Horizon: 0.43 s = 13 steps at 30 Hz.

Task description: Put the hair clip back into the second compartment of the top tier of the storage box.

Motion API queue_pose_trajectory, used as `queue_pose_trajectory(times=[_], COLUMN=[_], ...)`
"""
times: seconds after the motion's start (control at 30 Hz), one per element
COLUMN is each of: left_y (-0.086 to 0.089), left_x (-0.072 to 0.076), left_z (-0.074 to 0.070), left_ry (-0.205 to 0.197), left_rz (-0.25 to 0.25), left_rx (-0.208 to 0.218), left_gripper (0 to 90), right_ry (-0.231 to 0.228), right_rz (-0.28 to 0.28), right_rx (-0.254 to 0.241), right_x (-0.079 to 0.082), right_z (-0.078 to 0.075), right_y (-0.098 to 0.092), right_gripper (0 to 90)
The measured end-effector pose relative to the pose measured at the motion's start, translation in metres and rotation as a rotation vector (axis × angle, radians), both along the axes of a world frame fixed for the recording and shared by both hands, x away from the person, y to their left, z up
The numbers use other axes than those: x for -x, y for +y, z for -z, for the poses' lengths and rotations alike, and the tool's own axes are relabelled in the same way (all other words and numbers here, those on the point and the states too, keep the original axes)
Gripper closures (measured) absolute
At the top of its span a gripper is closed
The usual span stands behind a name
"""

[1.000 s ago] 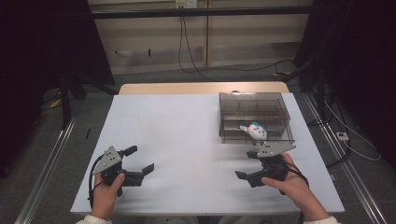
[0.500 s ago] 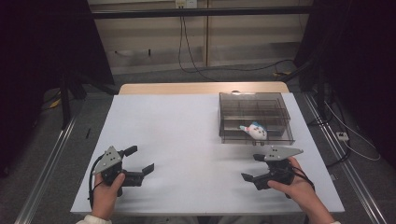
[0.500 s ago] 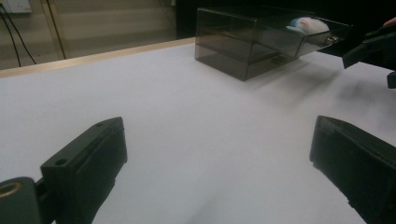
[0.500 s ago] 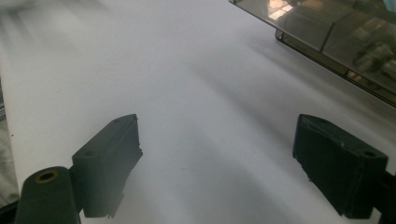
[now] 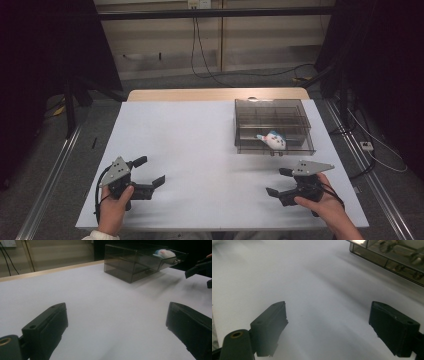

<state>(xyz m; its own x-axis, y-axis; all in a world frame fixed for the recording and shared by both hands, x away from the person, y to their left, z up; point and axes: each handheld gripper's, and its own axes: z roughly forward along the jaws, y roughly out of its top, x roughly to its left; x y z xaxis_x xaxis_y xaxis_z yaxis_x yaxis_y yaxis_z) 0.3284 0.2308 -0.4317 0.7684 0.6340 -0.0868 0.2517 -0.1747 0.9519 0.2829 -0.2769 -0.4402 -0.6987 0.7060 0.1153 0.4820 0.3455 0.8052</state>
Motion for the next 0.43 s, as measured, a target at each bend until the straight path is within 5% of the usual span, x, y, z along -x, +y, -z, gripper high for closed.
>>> queue_pose_trajectory(times=[0.43], left_y=[-0.0009], left_x=[-0.0008], left_z=[0.0006], left_ry=[0.000], left_rz=[0.010], left_rx=[-0.010], left_gripper=[4.0], right_ry=[-0.012], right_rz=[0.010], right_rx=[-0.007], right_x=[0.0009], right_z=[0.0001], right_y=[-0.0012], right_gripper=[14.4])
